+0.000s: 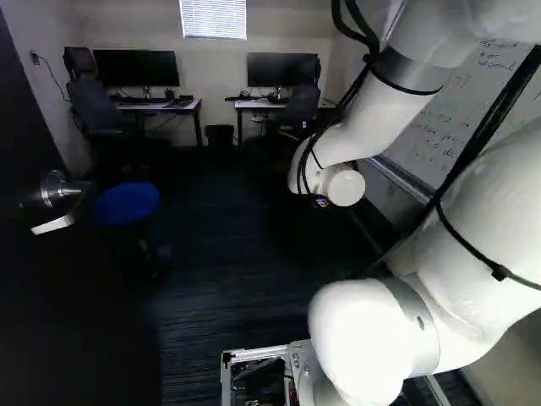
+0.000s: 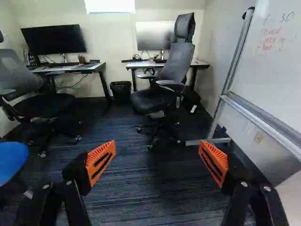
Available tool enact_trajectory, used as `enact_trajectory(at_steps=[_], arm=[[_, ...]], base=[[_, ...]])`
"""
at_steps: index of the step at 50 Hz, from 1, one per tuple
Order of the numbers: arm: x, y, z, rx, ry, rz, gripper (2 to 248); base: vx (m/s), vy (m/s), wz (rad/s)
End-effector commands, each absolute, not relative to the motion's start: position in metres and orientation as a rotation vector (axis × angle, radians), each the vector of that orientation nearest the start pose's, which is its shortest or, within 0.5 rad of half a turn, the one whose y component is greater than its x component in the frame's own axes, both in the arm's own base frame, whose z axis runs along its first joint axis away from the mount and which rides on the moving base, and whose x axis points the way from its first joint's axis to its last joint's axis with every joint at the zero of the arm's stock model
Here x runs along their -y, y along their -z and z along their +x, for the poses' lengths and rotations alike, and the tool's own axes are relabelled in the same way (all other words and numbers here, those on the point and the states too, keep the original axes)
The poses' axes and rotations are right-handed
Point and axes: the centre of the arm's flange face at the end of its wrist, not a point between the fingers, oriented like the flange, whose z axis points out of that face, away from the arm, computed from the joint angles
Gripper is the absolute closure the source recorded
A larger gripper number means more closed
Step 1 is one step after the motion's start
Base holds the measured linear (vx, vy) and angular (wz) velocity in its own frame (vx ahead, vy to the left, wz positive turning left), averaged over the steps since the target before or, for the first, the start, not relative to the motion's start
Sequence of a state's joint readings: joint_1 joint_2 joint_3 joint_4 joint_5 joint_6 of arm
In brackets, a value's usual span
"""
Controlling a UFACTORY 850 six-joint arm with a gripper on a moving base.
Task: Open the door and move inside
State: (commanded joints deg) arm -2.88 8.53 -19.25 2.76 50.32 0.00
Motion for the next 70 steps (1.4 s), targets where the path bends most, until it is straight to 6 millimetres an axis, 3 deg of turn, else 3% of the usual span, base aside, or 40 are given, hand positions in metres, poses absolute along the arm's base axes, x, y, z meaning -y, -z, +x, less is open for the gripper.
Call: enact_trajectory(at_steps=[70], arm=[[0.0215, -0.4241, 0.3608, -0.137, 2.004, -2.469, 3]], base=[[0.209, 0.008, 0.002]])
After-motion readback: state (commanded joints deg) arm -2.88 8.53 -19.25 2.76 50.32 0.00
